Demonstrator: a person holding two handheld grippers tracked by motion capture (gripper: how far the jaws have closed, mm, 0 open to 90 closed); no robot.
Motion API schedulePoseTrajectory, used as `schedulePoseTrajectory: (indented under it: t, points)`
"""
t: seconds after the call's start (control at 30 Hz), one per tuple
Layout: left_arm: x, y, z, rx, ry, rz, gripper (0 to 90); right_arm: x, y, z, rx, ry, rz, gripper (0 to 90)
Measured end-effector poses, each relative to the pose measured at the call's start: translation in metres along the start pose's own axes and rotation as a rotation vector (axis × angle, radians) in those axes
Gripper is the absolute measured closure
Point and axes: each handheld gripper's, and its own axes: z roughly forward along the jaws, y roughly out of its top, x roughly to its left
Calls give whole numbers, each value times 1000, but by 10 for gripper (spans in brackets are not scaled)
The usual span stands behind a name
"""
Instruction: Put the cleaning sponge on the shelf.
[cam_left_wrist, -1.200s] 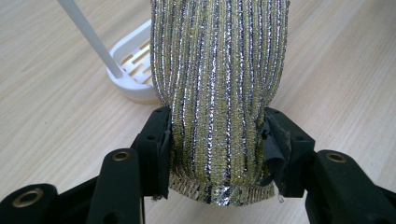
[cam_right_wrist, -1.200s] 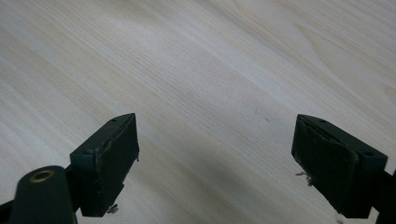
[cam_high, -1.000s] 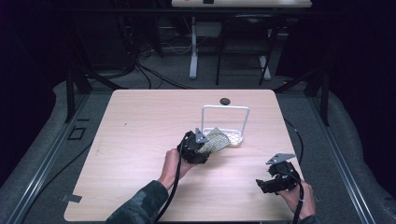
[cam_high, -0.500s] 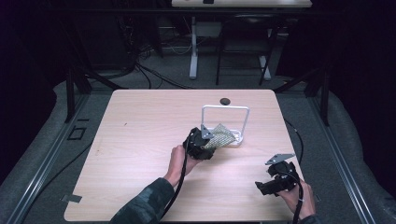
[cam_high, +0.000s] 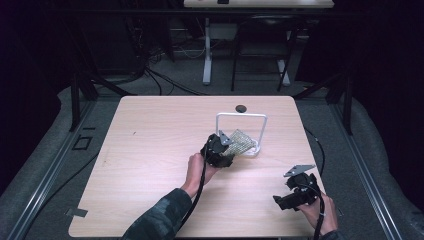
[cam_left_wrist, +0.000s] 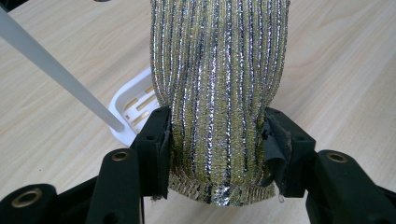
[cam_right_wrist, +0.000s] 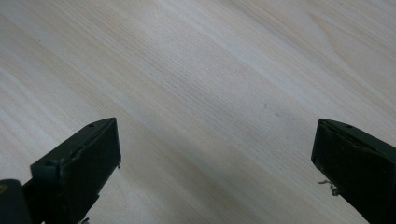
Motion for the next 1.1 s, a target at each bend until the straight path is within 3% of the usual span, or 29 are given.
schedulePoseTrajectory:
  t: [0.37,0.67,0.87,1.1]
  points:
    - [0,4,12,2,17,-36,479,0,0,0,-3,1,-8,10]
    - [-2,10,21,13,50,-24,471,0,0,0,-2,-5,-22,12]
    - [0,9,29,17,75,-50,467,1,0,0,-1,1,-21,14]
    - [-1,11,37,21,84,-49,462,2,0,1,-2,-1,-36,15]
